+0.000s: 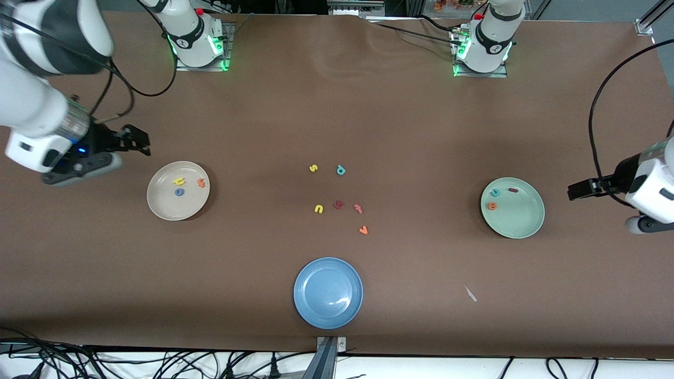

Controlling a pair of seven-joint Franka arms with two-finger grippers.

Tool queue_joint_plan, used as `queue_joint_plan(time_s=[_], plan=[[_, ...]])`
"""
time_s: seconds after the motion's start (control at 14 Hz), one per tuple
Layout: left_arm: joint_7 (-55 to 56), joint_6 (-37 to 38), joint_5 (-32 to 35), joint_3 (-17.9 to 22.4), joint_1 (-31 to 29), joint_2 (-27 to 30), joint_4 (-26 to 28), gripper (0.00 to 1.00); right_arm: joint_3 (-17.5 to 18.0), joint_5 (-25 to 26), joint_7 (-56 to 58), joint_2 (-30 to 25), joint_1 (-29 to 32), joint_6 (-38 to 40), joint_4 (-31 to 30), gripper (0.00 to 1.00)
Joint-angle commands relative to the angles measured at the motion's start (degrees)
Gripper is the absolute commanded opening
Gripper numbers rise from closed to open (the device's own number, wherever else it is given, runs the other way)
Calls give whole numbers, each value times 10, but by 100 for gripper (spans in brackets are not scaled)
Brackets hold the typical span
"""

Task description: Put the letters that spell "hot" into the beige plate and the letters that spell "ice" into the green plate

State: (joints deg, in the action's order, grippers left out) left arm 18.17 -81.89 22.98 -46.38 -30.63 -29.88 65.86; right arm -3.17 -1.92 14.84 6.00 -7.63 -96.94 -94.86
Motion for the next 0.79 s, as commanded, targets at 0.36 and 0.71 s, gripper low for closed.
queue_joint_plan(time_s=[0.36, 0.71], plan=[[-16, 9, -18, -5, 23, 14, -6, 100, -6, 1, -74, 2, -1, 140, 101, 100], [-22, 9, -20, -6, 31, 21, -6, 100, -17, 0, -68, 4, -1, 142, 101, 100]])
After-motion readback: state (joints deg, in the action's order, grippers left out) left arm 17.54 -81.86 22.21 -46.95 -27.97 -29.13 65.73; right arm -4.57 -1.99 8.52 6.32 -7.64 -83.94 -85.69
